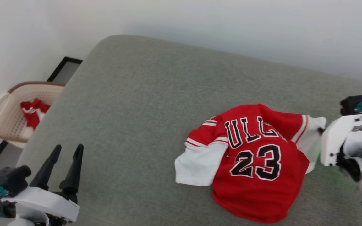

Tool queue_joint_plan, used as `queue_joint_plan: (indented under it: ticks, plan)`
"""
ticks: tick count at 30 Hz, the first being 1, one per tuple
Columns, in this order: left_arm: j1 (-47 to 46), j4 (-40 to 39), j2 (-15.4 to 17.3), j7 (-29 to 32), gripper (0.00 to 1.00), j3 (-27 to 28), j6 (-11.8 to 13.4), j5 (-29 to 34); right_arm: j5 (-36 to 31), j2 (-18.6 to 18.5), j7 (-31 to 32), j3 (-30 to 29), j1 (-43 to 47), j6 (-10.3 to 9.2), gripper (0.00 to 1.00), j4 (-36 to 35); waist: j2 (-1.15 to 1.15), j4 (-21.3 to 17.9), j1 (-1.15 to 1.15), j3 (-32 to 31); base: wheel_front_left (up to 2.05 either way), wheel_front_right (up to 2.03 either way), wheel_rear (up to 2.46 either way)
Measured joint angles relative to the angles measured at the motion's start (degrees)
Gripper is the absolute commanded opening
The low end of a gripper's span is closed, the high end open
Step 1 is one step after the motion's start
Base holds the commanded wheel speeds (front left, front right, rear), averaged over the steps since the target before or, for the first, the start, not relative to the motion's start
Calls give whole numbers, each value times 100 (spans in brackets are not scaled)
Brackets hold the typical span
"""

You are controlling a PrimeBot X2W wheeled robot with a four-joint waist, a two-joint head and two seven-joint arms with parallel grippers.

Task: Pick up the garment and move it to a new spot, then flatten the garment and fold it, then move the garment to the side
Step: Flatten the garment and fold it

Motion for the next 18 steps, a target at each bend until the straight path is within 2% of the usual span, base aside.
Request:
queue_joint_plan:
  ticks: [6, 11, 18]
  plan:
    - [170, -162, 52, 0, 100, 64, 101, -1, 199, -524, 275, -151, 377, 0, 0, -527, 0, -303, 0, -133, 0, 0, 0]
    - [297, -300, 76, 1, 100, 77, 159, -2, 370, -893, 495, -587, 982, 0, 0, -898, 0, -548, 0, -233, 0, 0, 0]
    - [382, -382, 108, 10, 100, 92, 205, -11, 452, -813, 550, -1039, 1677, -1, 0, -999, 0, -842, 0, -283, 0, 0, 0]
